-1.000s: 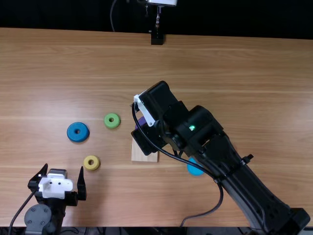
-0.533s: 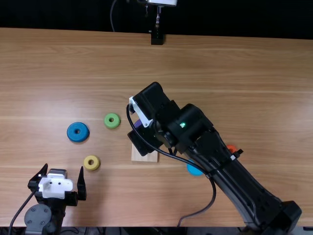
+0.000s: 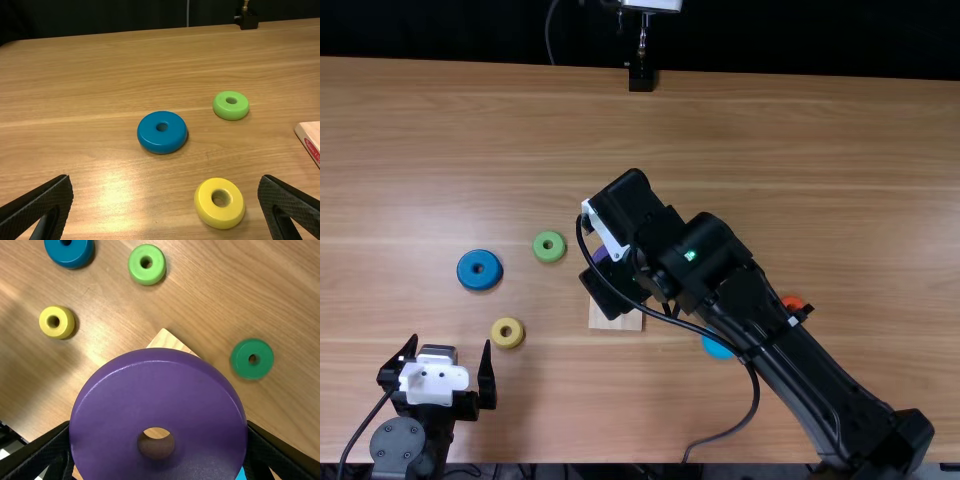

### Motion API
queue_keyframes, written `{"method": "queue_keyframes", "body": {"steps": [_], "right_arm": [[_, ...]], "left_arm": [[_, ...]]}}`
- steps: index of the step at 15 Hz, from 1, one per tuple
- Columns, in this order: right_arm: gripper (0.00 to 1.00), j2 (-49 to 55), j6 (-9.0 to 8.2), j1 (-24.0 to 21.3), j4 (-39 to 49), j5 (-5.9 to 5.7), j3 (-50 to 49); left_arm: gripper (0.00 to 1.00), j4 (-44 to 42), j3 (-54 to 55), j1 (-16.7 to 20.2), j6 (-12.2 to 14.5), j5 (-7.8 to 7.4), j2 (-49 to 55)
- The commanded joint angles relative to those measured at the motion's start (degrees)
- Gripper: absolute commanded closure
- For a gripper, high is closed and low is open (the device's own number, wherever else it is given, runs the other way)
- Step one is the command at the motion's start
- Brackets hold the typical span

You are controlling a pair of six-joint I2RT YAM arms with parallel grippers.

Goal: Build the Hanoi tower: stack the rings onto the peg from bottom to top in this color order: purple, dark blue, light blue, dark green, light green, yellow, orange.

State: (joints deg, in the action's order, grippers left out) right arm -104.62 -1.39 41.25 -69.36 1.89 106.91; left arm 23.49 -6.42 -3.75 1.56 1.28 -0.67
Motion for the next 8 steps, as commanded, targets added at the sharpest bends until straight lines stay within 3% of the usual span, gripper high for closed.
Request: {"method": "queue_keyframes", "body": {"steps": [1, 8], "right_arm": [[1.00, -0.76, -0.09, 0.84, 0.22, -0.10, -0.04], [1.00, -0.85, -0.09, 0.84, 0.22, -0.10, -2.15]], "left_arm": [[0.00, 4.67, 6.42, -0.21, 0.76, 0.09, 0.67], [0.00, 4.67, 6.42, -0.21, 0.76, 0.09, 0.67]]}}
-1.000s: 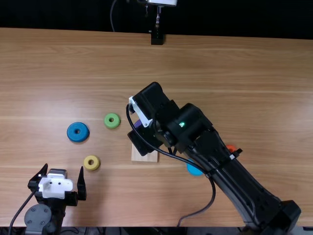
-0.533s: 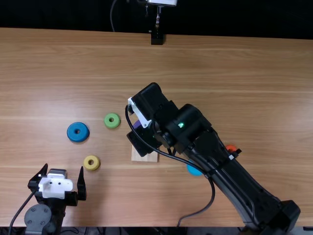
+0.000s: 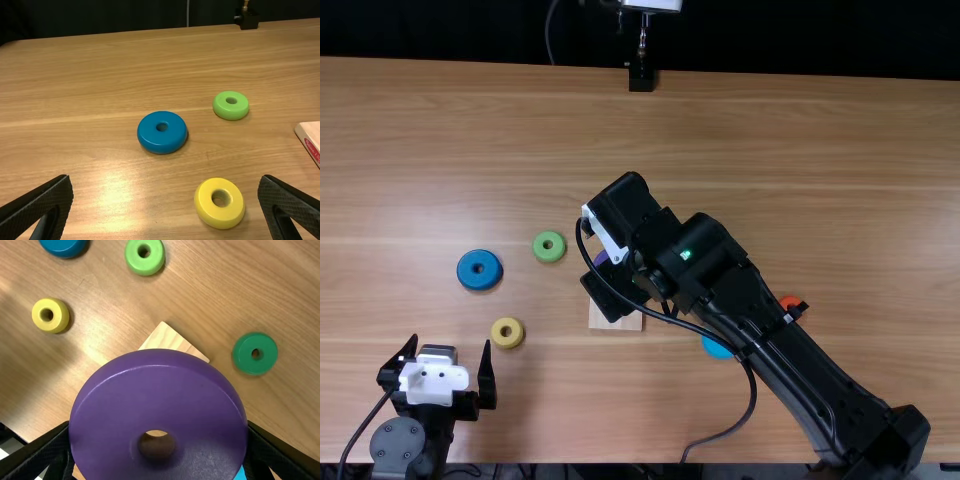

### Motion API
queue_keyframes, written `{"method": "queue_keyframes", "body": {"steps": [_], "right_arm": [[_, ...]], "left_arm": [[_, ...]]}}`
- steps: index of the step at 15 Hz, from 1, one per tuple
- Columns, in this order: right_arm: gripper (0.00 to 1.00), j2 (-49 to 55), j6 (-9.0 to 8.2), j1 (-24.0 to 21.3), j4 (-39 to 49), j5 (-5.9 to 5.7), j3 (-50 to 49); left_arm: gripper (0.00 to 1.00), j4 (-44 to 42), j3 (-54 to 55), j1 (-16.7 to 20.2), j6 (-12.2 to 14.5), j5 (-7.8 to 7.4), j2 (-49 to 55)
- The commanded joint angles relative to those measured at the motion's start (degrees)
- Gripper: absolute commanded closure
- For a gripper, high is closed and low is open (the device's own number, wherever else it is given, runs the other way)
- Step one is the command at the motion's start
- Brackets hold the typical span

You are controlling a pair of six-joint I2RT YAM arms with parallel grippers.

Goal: Build the Hanoi tower: stack the rings onto the peg from bottom to top in this color order: purple, dark blue, light blue, dark green, light green, yellow, orange.

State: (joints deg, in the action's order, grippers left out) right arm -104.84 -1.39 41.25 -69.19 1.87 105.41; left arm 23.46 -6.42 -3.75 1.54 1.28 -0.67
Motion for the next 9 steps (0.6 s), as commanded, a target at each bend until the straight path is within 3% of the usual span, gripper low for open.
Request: {"method": "queue_keyframes", "body": {"steps": [1, 8, 9], "right_arm": [[1.00, -0.81, -0.09, 0.84, 0.04, -0.08, -0.64], [1.00, -2.65, 0.02, 0.84, 0.25, -0.08, 0.42], [1.00, -2.74, -0.09, 0.84, 0.25, -0.50, 0.33]], "left_arm": [[0.00, 4.70, 6.42, -0.21, 0.78, 0.09, 0.67], [0.00, 4.70, 6.42, -0.21, 0.78, 0.09, 0.67], [0.00, 4.70, 6.42, -0.21, 0.78, 0.09, 0.67]]}}
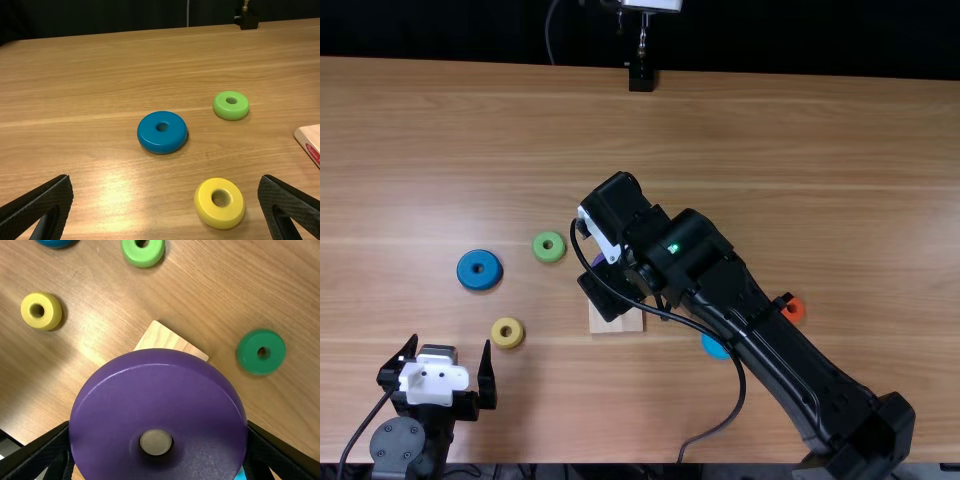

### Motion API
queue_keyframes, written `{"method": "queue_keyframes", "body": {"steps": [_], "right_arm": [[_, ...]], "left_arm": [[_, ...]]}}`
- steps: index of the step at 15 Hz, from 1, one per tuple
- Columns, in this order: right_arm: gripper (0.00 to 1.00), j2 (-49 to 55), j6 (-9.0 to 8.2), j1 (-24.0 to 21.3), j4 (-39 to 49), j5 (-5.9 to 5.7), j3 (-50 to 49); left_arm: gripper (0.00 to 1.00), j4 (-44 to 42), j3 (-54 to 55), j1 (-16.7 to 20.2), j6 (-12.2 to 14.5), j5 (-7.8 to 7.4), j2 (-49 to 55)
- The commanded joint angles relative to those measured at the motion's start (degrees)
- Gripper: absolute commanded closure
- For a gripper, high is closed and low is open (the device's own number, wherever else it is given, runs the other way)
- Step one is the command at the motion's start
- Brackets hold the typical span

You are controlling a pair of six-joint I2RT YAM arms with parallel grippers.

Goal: Build the Hanoi tower: stack the rings onto the peg from bottom to top in this color order: purple, dark blue, light blue, dark green, light green, yellow, orange.

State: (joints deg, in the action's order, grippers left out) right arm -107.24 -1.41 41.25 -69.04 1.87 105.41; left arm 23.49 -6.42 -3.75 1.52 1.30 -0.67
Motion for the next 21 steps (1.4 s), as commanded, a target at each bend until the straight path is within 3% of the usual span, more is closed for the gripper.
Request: {"method": "queue_keyframes", "body": {"steps": [1, 2, 3, 13, 14, 15, 16, 17, 21], "right_arm": [[0.84, -0.25, -0.07, 0.84, 0.00, -0.60, 0.06], [0.47, -0.25, -0.07, 0.84, 0.00, -0.81, -0.29], [0.01, -0.25, -0.07, 0.76, -0.21, -1.45, -0.38], [0.00, 0.63, -0.28, 0.05, 5.90, -1.66, 0.59], [0.00, 1.95, -0.28, -0.91, 6.01, -2.19, 0.59], [0.00, 4.23, -0.28, -3.02, 6.43, -3.56, 0.33], [0.00, 6.61, -0.38, -5.66, 6.43, -5.77, -0.29], [0.00, 8.28, -0.38, -7.50, 6.64, -6.93, -0.46], [0.00, 14.78, -0.17, -15.85, 9.81, -6.83, -7.06]], "left_arm": [[0.00, 4.67, 6.42, -0.21, 0.80, 0.07, 0.67], [0.00, 4.67, 6.42, -0.21, 0.80, 0.07, 0.67], [0.00, 4.67, 6.42, -0.21, 0.80, 0.07, 0.67], [0.00, 4.67, 6.42, -0.12, 0.80, 0.07, 0.67], [0.00, 4.67, 6.42, -0.21, 0.80, 0.07, 0.67], [0.00, 4.67, 6.42, -0.21, 0.80, 0.07, 0.67], [0.00, 4.67, 6.42, -0.21, 0.80, 0.07, 0.67], [0.00, 4.67, 6.42, -0.21, 0.80, 0.07, 0.67], [0.00, 4.67, 6.42, -0.21, 0.80, 0.07, 0.67]]}}
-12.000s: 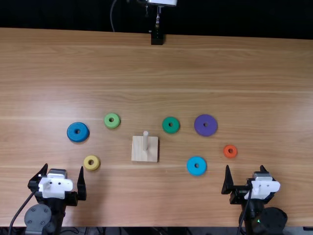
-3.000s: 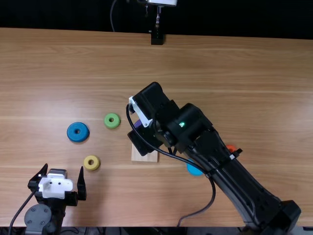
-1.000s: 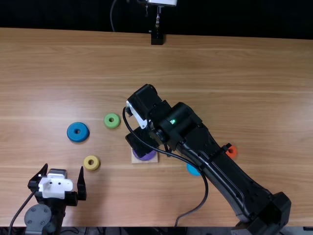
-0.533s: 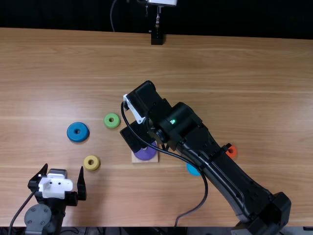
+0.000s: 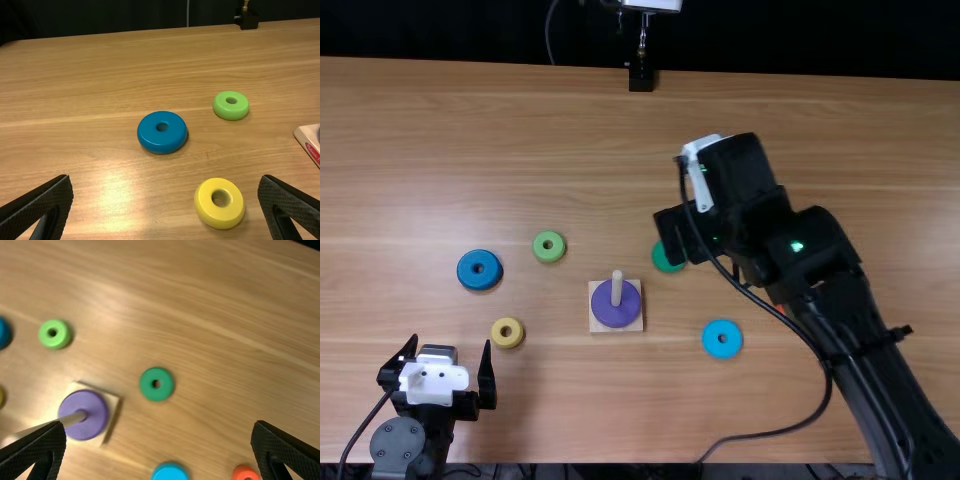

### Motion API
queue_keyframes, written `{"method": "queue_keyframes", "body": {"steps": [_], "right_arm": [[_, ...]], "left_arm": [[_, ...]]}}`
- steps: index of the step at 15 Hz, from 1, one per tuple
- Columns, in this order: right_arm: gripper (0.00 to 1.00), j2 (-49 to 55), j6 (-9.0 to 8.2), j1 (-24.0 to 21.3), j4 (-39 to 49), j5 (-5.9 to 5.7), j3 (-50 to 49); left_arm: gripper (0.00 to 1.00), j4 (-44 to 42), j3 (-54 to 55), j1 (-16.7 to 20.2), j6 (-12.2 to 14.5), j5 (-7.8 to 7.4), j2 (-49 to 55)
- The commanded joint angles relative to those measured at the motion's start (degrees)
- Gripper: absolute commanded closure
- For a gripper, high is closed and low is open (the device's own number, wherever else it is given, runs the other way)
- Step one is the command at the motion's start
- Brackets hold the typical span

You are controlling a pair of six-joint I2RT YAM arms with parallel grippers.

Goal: Build the Hanoi tower: stack the rings onto the peg from bottom to top in this color order: purple, dark blue, light blue, dark green, light green, yellow, orange.

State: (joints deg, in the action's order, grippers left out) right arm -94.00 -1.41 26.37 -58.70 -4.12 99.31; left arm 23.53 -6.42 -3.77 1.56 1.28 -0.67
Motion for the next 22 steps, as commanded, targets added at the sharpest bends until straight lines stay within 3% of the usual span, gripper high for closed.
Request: {"method": "queue_keyframes", "body": {"steps": [1, 6, 10, 13, 22], "right_arm": [[0.00, 3.91, -0.17, -3.34, 2.42, -0.73, -4.21], [0.00, 19.90, 0.46, -15.82, 27.94, -0.63, -26.89], [0.00, 37.92, 0.57, -20.13, 47.35, 0.22, -50.18], [0.00, 48.03, 0.67, -23.82, 51.78, 1.38, -64.06], [0.00, 81.16, 0.88, -28.48, 57.58, 1.48, -93.42]], "left_arm": [[0.00, 4.63, 6.42, -0.18, 0.76, 0.09, 0.67], [0.00, 4.63, 6.42, -0.18, 0.76, 0.09, 0.67], [0.00, 4.63, 6.42, -0.18, 0.76, 0.09, 0.67], [0.00, 4.63, 6.42, -0.18, 0.76, 0.09, 0.67], [0.00, 4.63, 6.42, -0.18, 0.76, 0.09, 0.67]]}}
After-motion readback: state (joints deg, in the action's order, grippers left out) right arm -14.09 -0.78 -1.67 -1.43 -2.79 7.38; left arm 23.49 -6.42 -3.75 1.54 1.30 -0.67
